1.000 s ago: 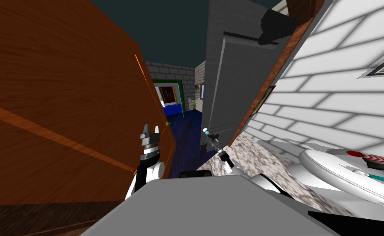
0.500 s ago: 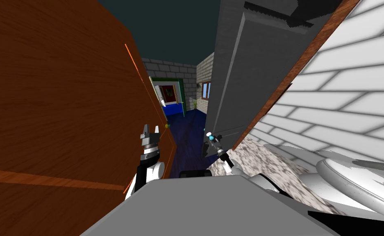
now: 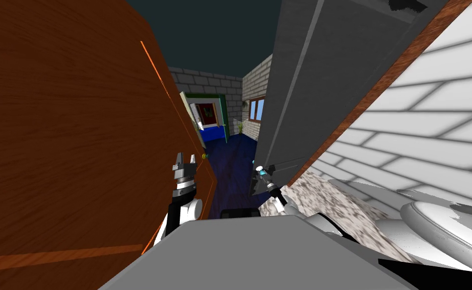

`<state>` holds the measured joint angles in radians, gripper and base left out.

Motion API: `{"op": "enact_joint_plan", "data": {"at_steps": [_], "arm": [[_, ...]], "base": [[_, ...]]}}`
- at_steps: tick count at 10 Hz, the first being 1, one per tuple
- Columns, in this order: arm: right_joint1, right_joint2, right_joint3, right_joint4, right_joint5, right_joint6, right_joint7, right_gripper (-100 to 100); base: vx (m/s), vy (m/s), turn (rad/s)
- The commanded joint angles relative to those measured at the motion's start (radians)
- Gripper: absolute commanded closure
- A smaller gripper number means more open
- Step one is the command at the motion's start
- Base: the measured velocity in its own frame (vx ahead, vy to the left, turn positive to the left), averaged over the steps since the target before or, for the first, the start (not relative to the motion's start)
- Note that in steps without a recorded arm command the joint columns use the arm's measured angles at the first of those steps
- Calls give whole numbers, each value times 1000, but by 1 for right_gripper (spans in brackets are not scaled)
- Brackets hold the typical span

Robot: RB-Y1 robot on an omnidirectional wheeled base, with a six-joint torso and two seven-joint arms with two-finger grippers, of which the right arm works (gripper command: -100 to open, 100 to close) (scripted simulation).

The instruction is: Push the door open

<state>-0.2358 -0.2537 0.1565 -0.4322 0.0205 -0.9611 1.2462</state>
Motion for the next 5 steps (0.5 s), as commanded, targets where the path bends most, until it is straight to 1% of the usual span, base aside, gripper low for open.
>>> {"op": "enact_joint_plan", "data": {"at_steps": [1,4,5], "arm": [[2,0,0,1,0,-1,0,100],[2,0,0,1,0,-1,0,100],[3,2,5,4,-7,2,-41,100]], "base": [[-25,-6,4],[-9,-2,-3],[21,0,-23]]}}
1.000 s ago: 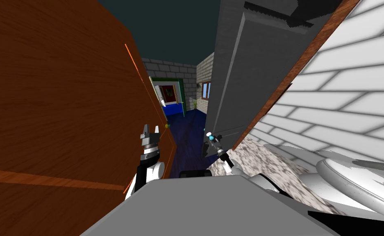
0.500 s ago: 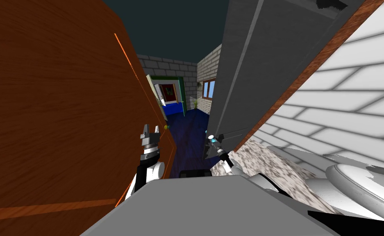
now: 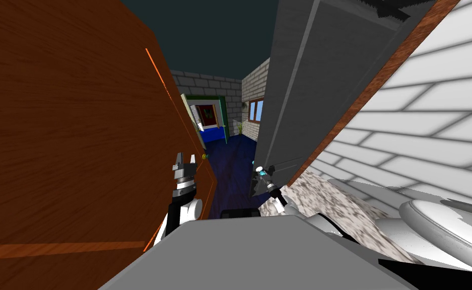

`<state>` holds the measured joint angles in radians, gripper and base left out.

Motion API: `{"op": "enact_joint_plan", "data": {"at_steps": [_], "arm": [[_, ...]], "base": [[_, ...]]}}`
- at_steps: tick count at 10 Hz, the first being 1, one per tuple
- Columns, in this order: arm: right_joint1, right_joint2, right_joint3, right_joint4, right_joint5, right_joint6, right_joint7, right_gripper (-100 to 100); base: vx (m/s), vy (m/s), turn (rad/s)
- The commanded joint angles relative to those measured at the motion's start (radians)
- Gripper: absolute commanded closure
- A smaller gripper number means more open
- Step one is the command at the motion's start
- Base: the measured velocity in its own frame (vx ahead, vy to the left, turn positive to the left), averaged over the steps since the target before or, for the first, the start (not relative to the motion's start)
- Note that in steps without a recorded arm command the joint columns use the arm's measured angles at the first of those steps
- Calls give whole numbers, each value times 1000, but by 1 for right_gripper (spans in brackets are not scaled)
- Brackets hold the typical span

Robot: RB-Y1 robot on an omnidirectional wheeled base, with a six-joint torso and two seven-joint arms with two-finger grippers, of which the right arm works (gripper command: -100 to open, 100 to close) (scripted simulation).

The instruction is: Push the door open

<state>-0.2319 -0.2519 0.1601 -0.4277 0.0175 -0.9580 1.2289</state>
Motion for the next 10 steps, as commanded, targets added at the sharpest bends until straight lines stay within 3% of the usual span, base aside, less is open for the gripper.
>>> {"op": "enact_joint_plan", "data": {"at_steps": [1,10], "arm": [[-2,1,3,-1,-7,-1,-39,100],[-11,16,29,5,-61,-1,-269,100]], "base": [[29,4,-26],[39,5,-22]]}}
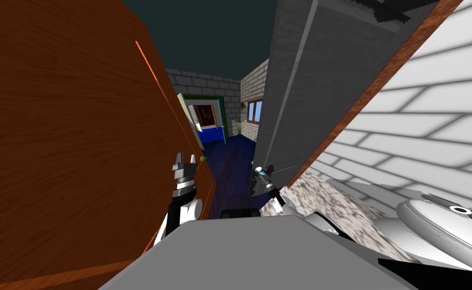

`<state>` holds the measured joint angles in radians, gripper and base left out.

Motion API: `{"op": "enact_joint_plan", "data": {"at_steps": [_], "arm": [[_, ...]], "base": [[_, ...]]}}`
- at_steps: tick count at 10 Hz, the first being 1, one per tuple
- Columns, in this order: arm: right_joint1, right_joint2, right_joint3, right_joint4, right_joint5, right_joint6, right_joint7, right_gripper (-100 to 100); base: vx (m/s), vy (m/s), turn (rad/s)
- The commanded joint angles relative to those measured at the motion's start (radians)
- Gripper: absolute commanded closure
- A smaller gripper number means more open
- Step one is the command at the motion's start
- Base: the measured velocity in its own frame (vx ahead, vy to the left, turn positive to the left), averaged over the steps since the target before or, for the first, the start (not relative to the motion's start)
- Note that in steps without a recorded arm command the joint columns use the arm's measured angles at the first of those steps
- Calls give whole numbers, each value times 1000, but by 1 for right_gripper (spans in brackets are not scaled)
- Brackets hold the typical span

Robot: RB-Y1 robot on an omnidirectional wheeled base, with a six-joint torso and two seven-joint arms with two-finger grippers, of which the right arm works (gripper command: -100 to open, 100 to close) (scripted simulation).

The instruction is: Push the door open

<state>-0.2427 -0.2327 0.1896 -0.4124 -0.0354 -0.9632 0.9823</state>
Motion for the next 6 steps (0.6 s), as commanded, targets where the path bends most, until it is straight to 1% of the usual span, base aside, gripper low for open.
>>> {"op": "enact_joint_plan", "data": {"at_steps": [1,2,3,4,5,6], "arm": [[0,-3,-1,-10,-8,4,-33,100],[-1,-1,3,-9,-17,4,-69,100],[-3,2,8,-8,-26,4,-95,100],[-3,2,8,-8,-26,4,-107,100],[-5,5,13,-7,-37,4,-143,100],[-5,5,13,-7,-37,4,-147,100]], "base": [[38,7,-15],[33,1,-23],[51,1,-35],[39,8,-15],[40,9,-29],[31,9,-21]]}}
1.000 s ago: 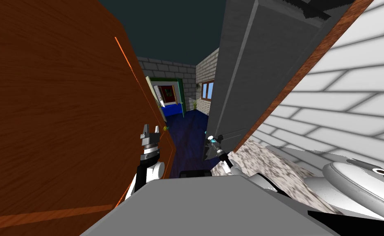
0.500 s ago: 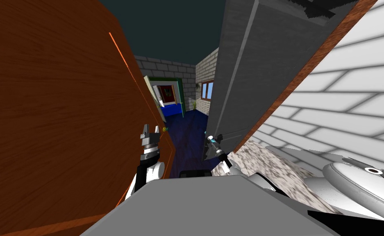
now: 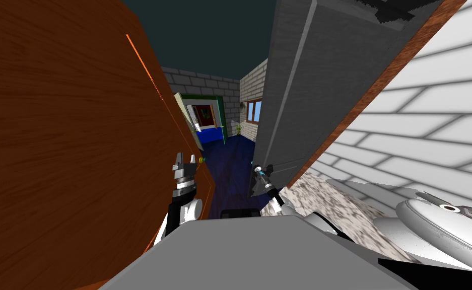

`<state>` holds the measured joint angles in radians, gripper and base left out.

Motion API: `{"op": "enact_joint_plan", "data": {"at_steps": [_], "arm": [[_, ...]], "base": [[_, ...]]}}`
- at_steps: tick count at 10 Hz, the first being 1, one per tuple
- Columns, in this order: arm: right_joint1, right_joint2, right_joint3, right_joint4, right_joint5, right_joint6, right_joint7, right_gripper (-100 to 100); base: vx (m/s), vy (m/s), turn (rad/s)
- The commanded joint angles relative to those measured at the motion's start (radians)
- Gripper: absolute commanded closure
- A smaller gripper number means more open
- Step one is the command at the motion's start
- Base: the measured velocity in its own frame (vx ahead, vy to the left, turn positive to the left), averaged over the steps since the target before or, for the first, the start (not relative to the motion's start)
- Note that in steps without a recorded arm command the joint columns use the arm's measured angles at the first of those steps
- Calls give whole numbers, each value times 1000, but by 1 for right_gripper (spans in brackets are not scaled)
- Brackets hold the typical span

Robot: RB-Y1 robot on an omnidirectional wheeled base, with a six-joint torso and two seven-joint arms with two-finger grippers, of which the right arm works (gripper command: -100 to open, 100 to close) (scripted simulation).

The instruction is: Push the door open

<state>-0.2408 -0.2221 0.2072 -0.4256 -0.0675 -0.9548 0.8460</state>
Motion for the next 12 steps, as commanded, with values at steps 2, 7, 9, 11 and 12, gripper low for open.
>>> {"op": "enact_joint_plan", "data": {"at_steps": [2,7,9,11,12], "arm": [[-10,1,6,8,-27,-5,-73,100],[-14,8,18,11,-51,-5,-171,100],[-18,15,30,13,-76,-5,-235,100],[-21,19,36,15,-89,-6,-286,100],[-21,19,36,15,-89,-6,-293,100]], "base": [[47,8,-38],[43,5,-25],[48,9,-50],[55,3,-23],[43,4,-4]]}}
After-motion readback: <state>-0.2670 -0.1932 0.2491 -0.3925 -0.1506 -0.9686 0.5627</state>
